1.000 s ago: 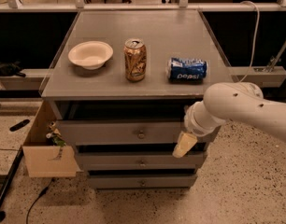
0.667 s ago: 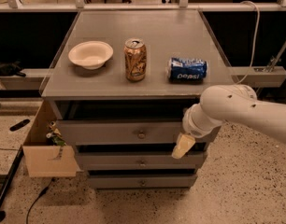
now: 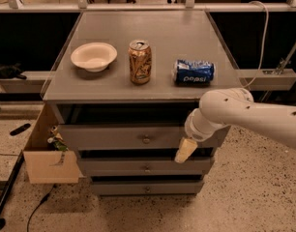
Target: Open top drawer
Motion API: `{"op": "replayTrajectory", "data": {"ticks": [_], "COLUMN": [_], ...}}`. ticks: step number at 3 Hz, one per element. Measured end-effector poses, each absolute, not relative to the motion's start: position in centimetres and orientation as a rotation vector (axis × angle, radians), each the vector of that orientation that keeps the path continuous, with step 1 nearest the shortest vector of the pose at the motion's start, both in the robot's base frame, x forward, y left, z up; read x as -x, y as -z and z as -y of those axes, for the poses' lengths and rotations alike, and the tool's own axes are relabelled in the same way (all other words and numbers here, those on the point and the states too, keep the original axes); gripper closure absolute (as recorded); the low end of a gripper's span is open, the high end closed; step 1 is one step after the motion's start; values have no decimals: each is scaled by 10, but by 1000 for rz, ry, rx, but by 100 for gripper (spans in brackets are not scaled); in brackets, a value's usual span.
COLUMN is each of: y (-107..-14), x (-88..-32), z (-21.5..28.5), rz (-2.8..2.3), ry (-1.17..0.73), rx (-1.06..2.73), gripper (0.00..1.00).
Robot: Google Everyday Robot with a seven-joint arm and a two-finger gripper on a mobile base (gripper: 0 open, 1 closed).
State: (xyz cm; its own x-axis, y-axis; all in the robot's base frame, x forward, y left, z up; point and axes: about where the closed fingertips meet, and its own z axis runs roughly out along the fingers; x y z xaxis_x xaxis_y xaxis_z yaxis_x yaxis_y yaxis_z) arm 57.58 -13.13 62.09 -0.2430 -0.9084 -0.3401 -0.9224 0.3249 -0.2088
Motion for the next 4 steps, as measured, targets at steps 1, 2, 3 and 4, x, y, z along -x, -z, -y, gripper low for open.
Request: {"op": "replayTrajectory", "data": {"ticks": [1, 2, 3, 4], "y": [-621, -621, -621, -624], "x": [-576, -576, -576, -576], "z": [131, 131, 131, 131], "rz": [-2200, -2200, -2200, -2200], "ry": [-48, -48, -48, -48], "rx": [1621, 1621, 1621, 1621], "gripper": [27, 50, 73, 100]}}
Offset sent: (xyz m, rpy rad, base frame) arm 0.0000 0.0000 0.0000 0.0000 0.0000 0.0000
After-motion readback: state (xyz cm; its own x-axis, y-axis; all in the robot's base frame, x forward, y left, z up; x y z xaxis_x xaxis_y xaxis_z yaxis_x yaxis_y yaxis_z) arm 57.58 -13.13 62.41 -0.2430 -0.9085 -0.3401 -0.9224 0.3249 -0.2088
